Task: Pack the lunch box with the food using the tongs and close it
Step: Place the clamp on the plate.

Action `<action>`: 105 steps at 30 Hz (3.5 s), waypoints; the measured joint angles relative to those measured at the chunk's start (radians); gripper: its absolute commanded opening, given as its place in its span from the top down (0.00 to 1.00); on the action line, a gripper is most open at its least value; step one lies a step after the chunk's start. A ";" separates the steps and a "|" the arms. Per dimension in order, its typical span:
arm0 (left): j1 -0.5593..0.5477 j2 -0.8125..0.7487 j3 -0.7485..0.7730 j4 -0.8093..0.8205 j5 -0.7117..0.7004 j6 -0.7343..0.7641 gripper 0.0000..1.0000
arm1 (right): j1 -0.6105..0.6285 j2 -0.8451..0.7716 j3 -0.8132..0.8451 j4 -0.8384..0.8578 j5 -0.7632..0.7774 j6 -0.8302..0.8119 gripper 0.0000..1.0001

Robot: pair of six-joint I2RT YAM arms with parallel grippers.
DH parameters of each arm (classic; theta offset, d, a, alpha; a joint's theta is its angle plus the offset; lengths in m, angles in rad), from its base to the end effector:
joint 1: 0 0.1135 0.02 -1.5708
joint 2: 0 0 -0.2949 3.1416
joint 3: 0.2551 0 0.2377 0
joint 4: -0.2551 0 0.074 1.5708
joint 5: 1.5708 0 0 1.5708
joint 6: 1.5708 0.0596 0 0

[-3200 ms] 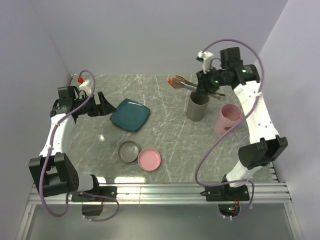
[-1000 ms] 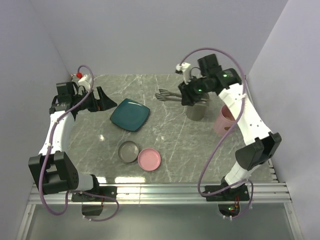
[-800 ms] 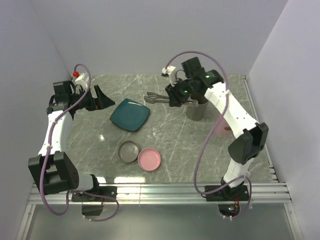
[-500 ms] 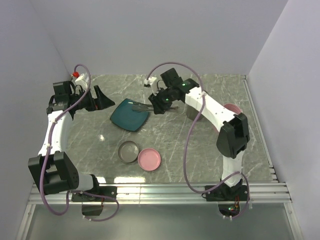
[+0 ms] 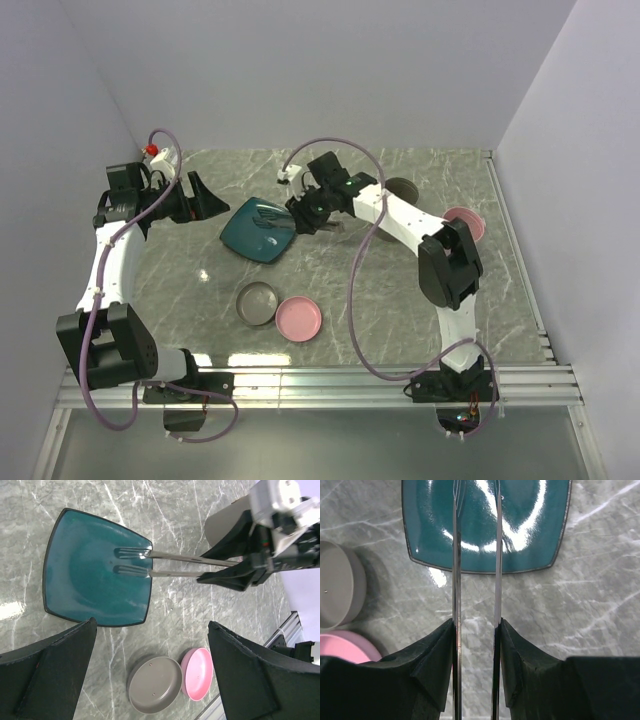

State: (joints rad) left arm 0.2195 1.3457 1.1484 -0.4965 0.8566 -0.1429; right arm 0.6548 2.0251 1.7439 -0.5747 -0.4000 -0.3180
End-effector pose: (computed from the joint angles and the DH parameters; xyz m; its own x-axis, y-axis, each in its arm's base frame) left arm 0.2815 0.0167 0.3424 -0.6782 -0.2469 -0.6922 0.3312 0.7381 -0.5878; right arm 0.3599 0.3056 0.2749 -0.3303 -0.6166 -0.7146 -0.9124 0.4025 0.0744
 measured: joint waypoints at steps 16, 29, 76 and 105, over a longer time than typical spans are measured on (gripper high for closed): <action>0.000 0.000 -0.017 0.000 -0.010 0.004 0.01 | 0.037 0.112 -0.058 0.083 0.027 -0.006 0.45; 0.000 0.000 -0.017 0.002 -0.015 0.004 0.01 | 0.039 0.166 -0.058 0.063 0.089 -0.031 0.32; 0.000 -0.054 -0.017 -0.025 -0.050 0.051 0.01 | 0.045 0.136 -0.002 -0.010 0.069 -0.049 0.19; 0.000 -0.055 -0.017 -0.026 -0.050 0.053 0.01 | 0.066 0.173 -0.001 -0.016 0.112 -0.038 0.00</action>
State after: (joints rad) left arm 0.2195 1.2911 1.1316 -0.5220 0.8062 -0.0902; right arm 0.7208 2.1979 1.7432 -0.5911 -0.2878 -0.3557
